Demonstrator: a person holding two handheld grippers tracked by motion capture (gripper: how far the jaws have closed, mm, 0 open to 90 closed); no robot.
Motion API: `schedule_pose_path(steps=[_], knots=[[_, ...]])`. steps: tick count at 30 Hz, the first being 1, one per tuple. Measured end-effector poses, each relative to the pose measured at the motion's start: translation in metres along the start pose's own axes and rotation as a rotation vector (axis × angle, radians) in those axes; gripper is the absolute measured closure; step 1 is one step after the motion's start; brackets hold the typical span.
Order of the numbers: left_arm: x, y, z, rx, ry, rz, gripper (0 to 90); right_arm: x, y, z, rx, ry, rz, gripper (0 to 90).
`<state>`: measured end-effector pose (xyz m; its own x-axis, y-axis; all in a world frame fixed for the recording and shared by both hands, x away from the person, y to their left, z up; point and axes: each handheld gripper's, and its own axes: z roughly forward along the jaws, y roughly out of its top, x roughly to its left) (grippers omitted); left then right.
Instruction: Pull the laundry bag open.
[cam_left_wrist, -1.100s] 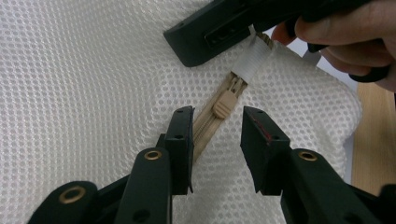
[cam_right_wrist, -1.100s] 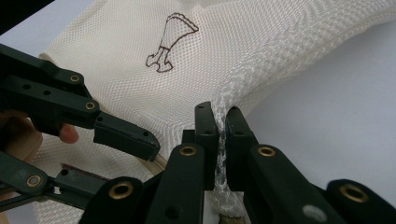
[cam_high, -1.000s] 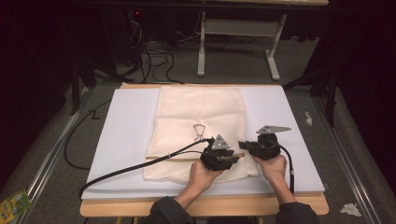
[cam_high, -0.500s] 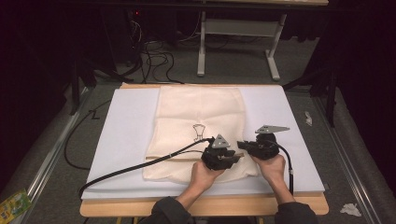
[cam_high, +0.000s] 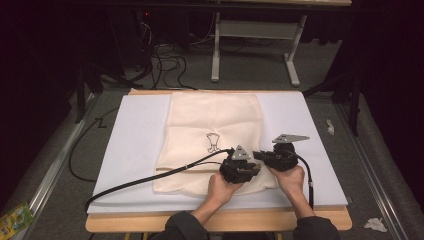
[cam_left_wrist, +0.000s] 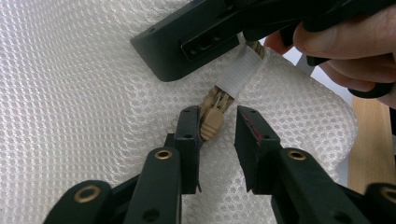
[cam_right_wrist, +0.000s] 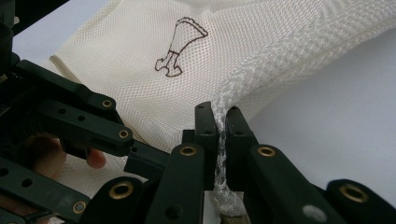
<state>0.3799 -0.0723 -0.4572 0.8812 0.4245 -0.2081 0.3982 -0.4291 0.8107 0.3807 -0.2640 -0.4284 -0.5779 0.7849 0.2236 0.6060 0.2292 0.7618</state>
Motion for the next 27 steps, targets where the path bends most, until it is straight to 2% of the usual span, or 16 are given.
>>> schedule_pose_path(steps=[9, 12, 27], knots=[[-0.0011, -0.0017, -0.0009, -0.006, -0.016, 0.005, 75.6, -0.0012, -0.0019, 0.0006, 0.000, 0.003, 0.005, 88.2], [-0.0021, -0.0017, -0.0015, -0.010, -0.036, 0.003, 78.3, -0.0017, -0.0024, 0.0010, -0.001, 0.006, 0.010, 88.2], [-0.0006, -0.0024, 0.0017, -0.005, -0.019, -0.015, 86.6, -0.0027, -0.0033, 0.0005, -0.002, 0.008, 0.010, 88.2]])
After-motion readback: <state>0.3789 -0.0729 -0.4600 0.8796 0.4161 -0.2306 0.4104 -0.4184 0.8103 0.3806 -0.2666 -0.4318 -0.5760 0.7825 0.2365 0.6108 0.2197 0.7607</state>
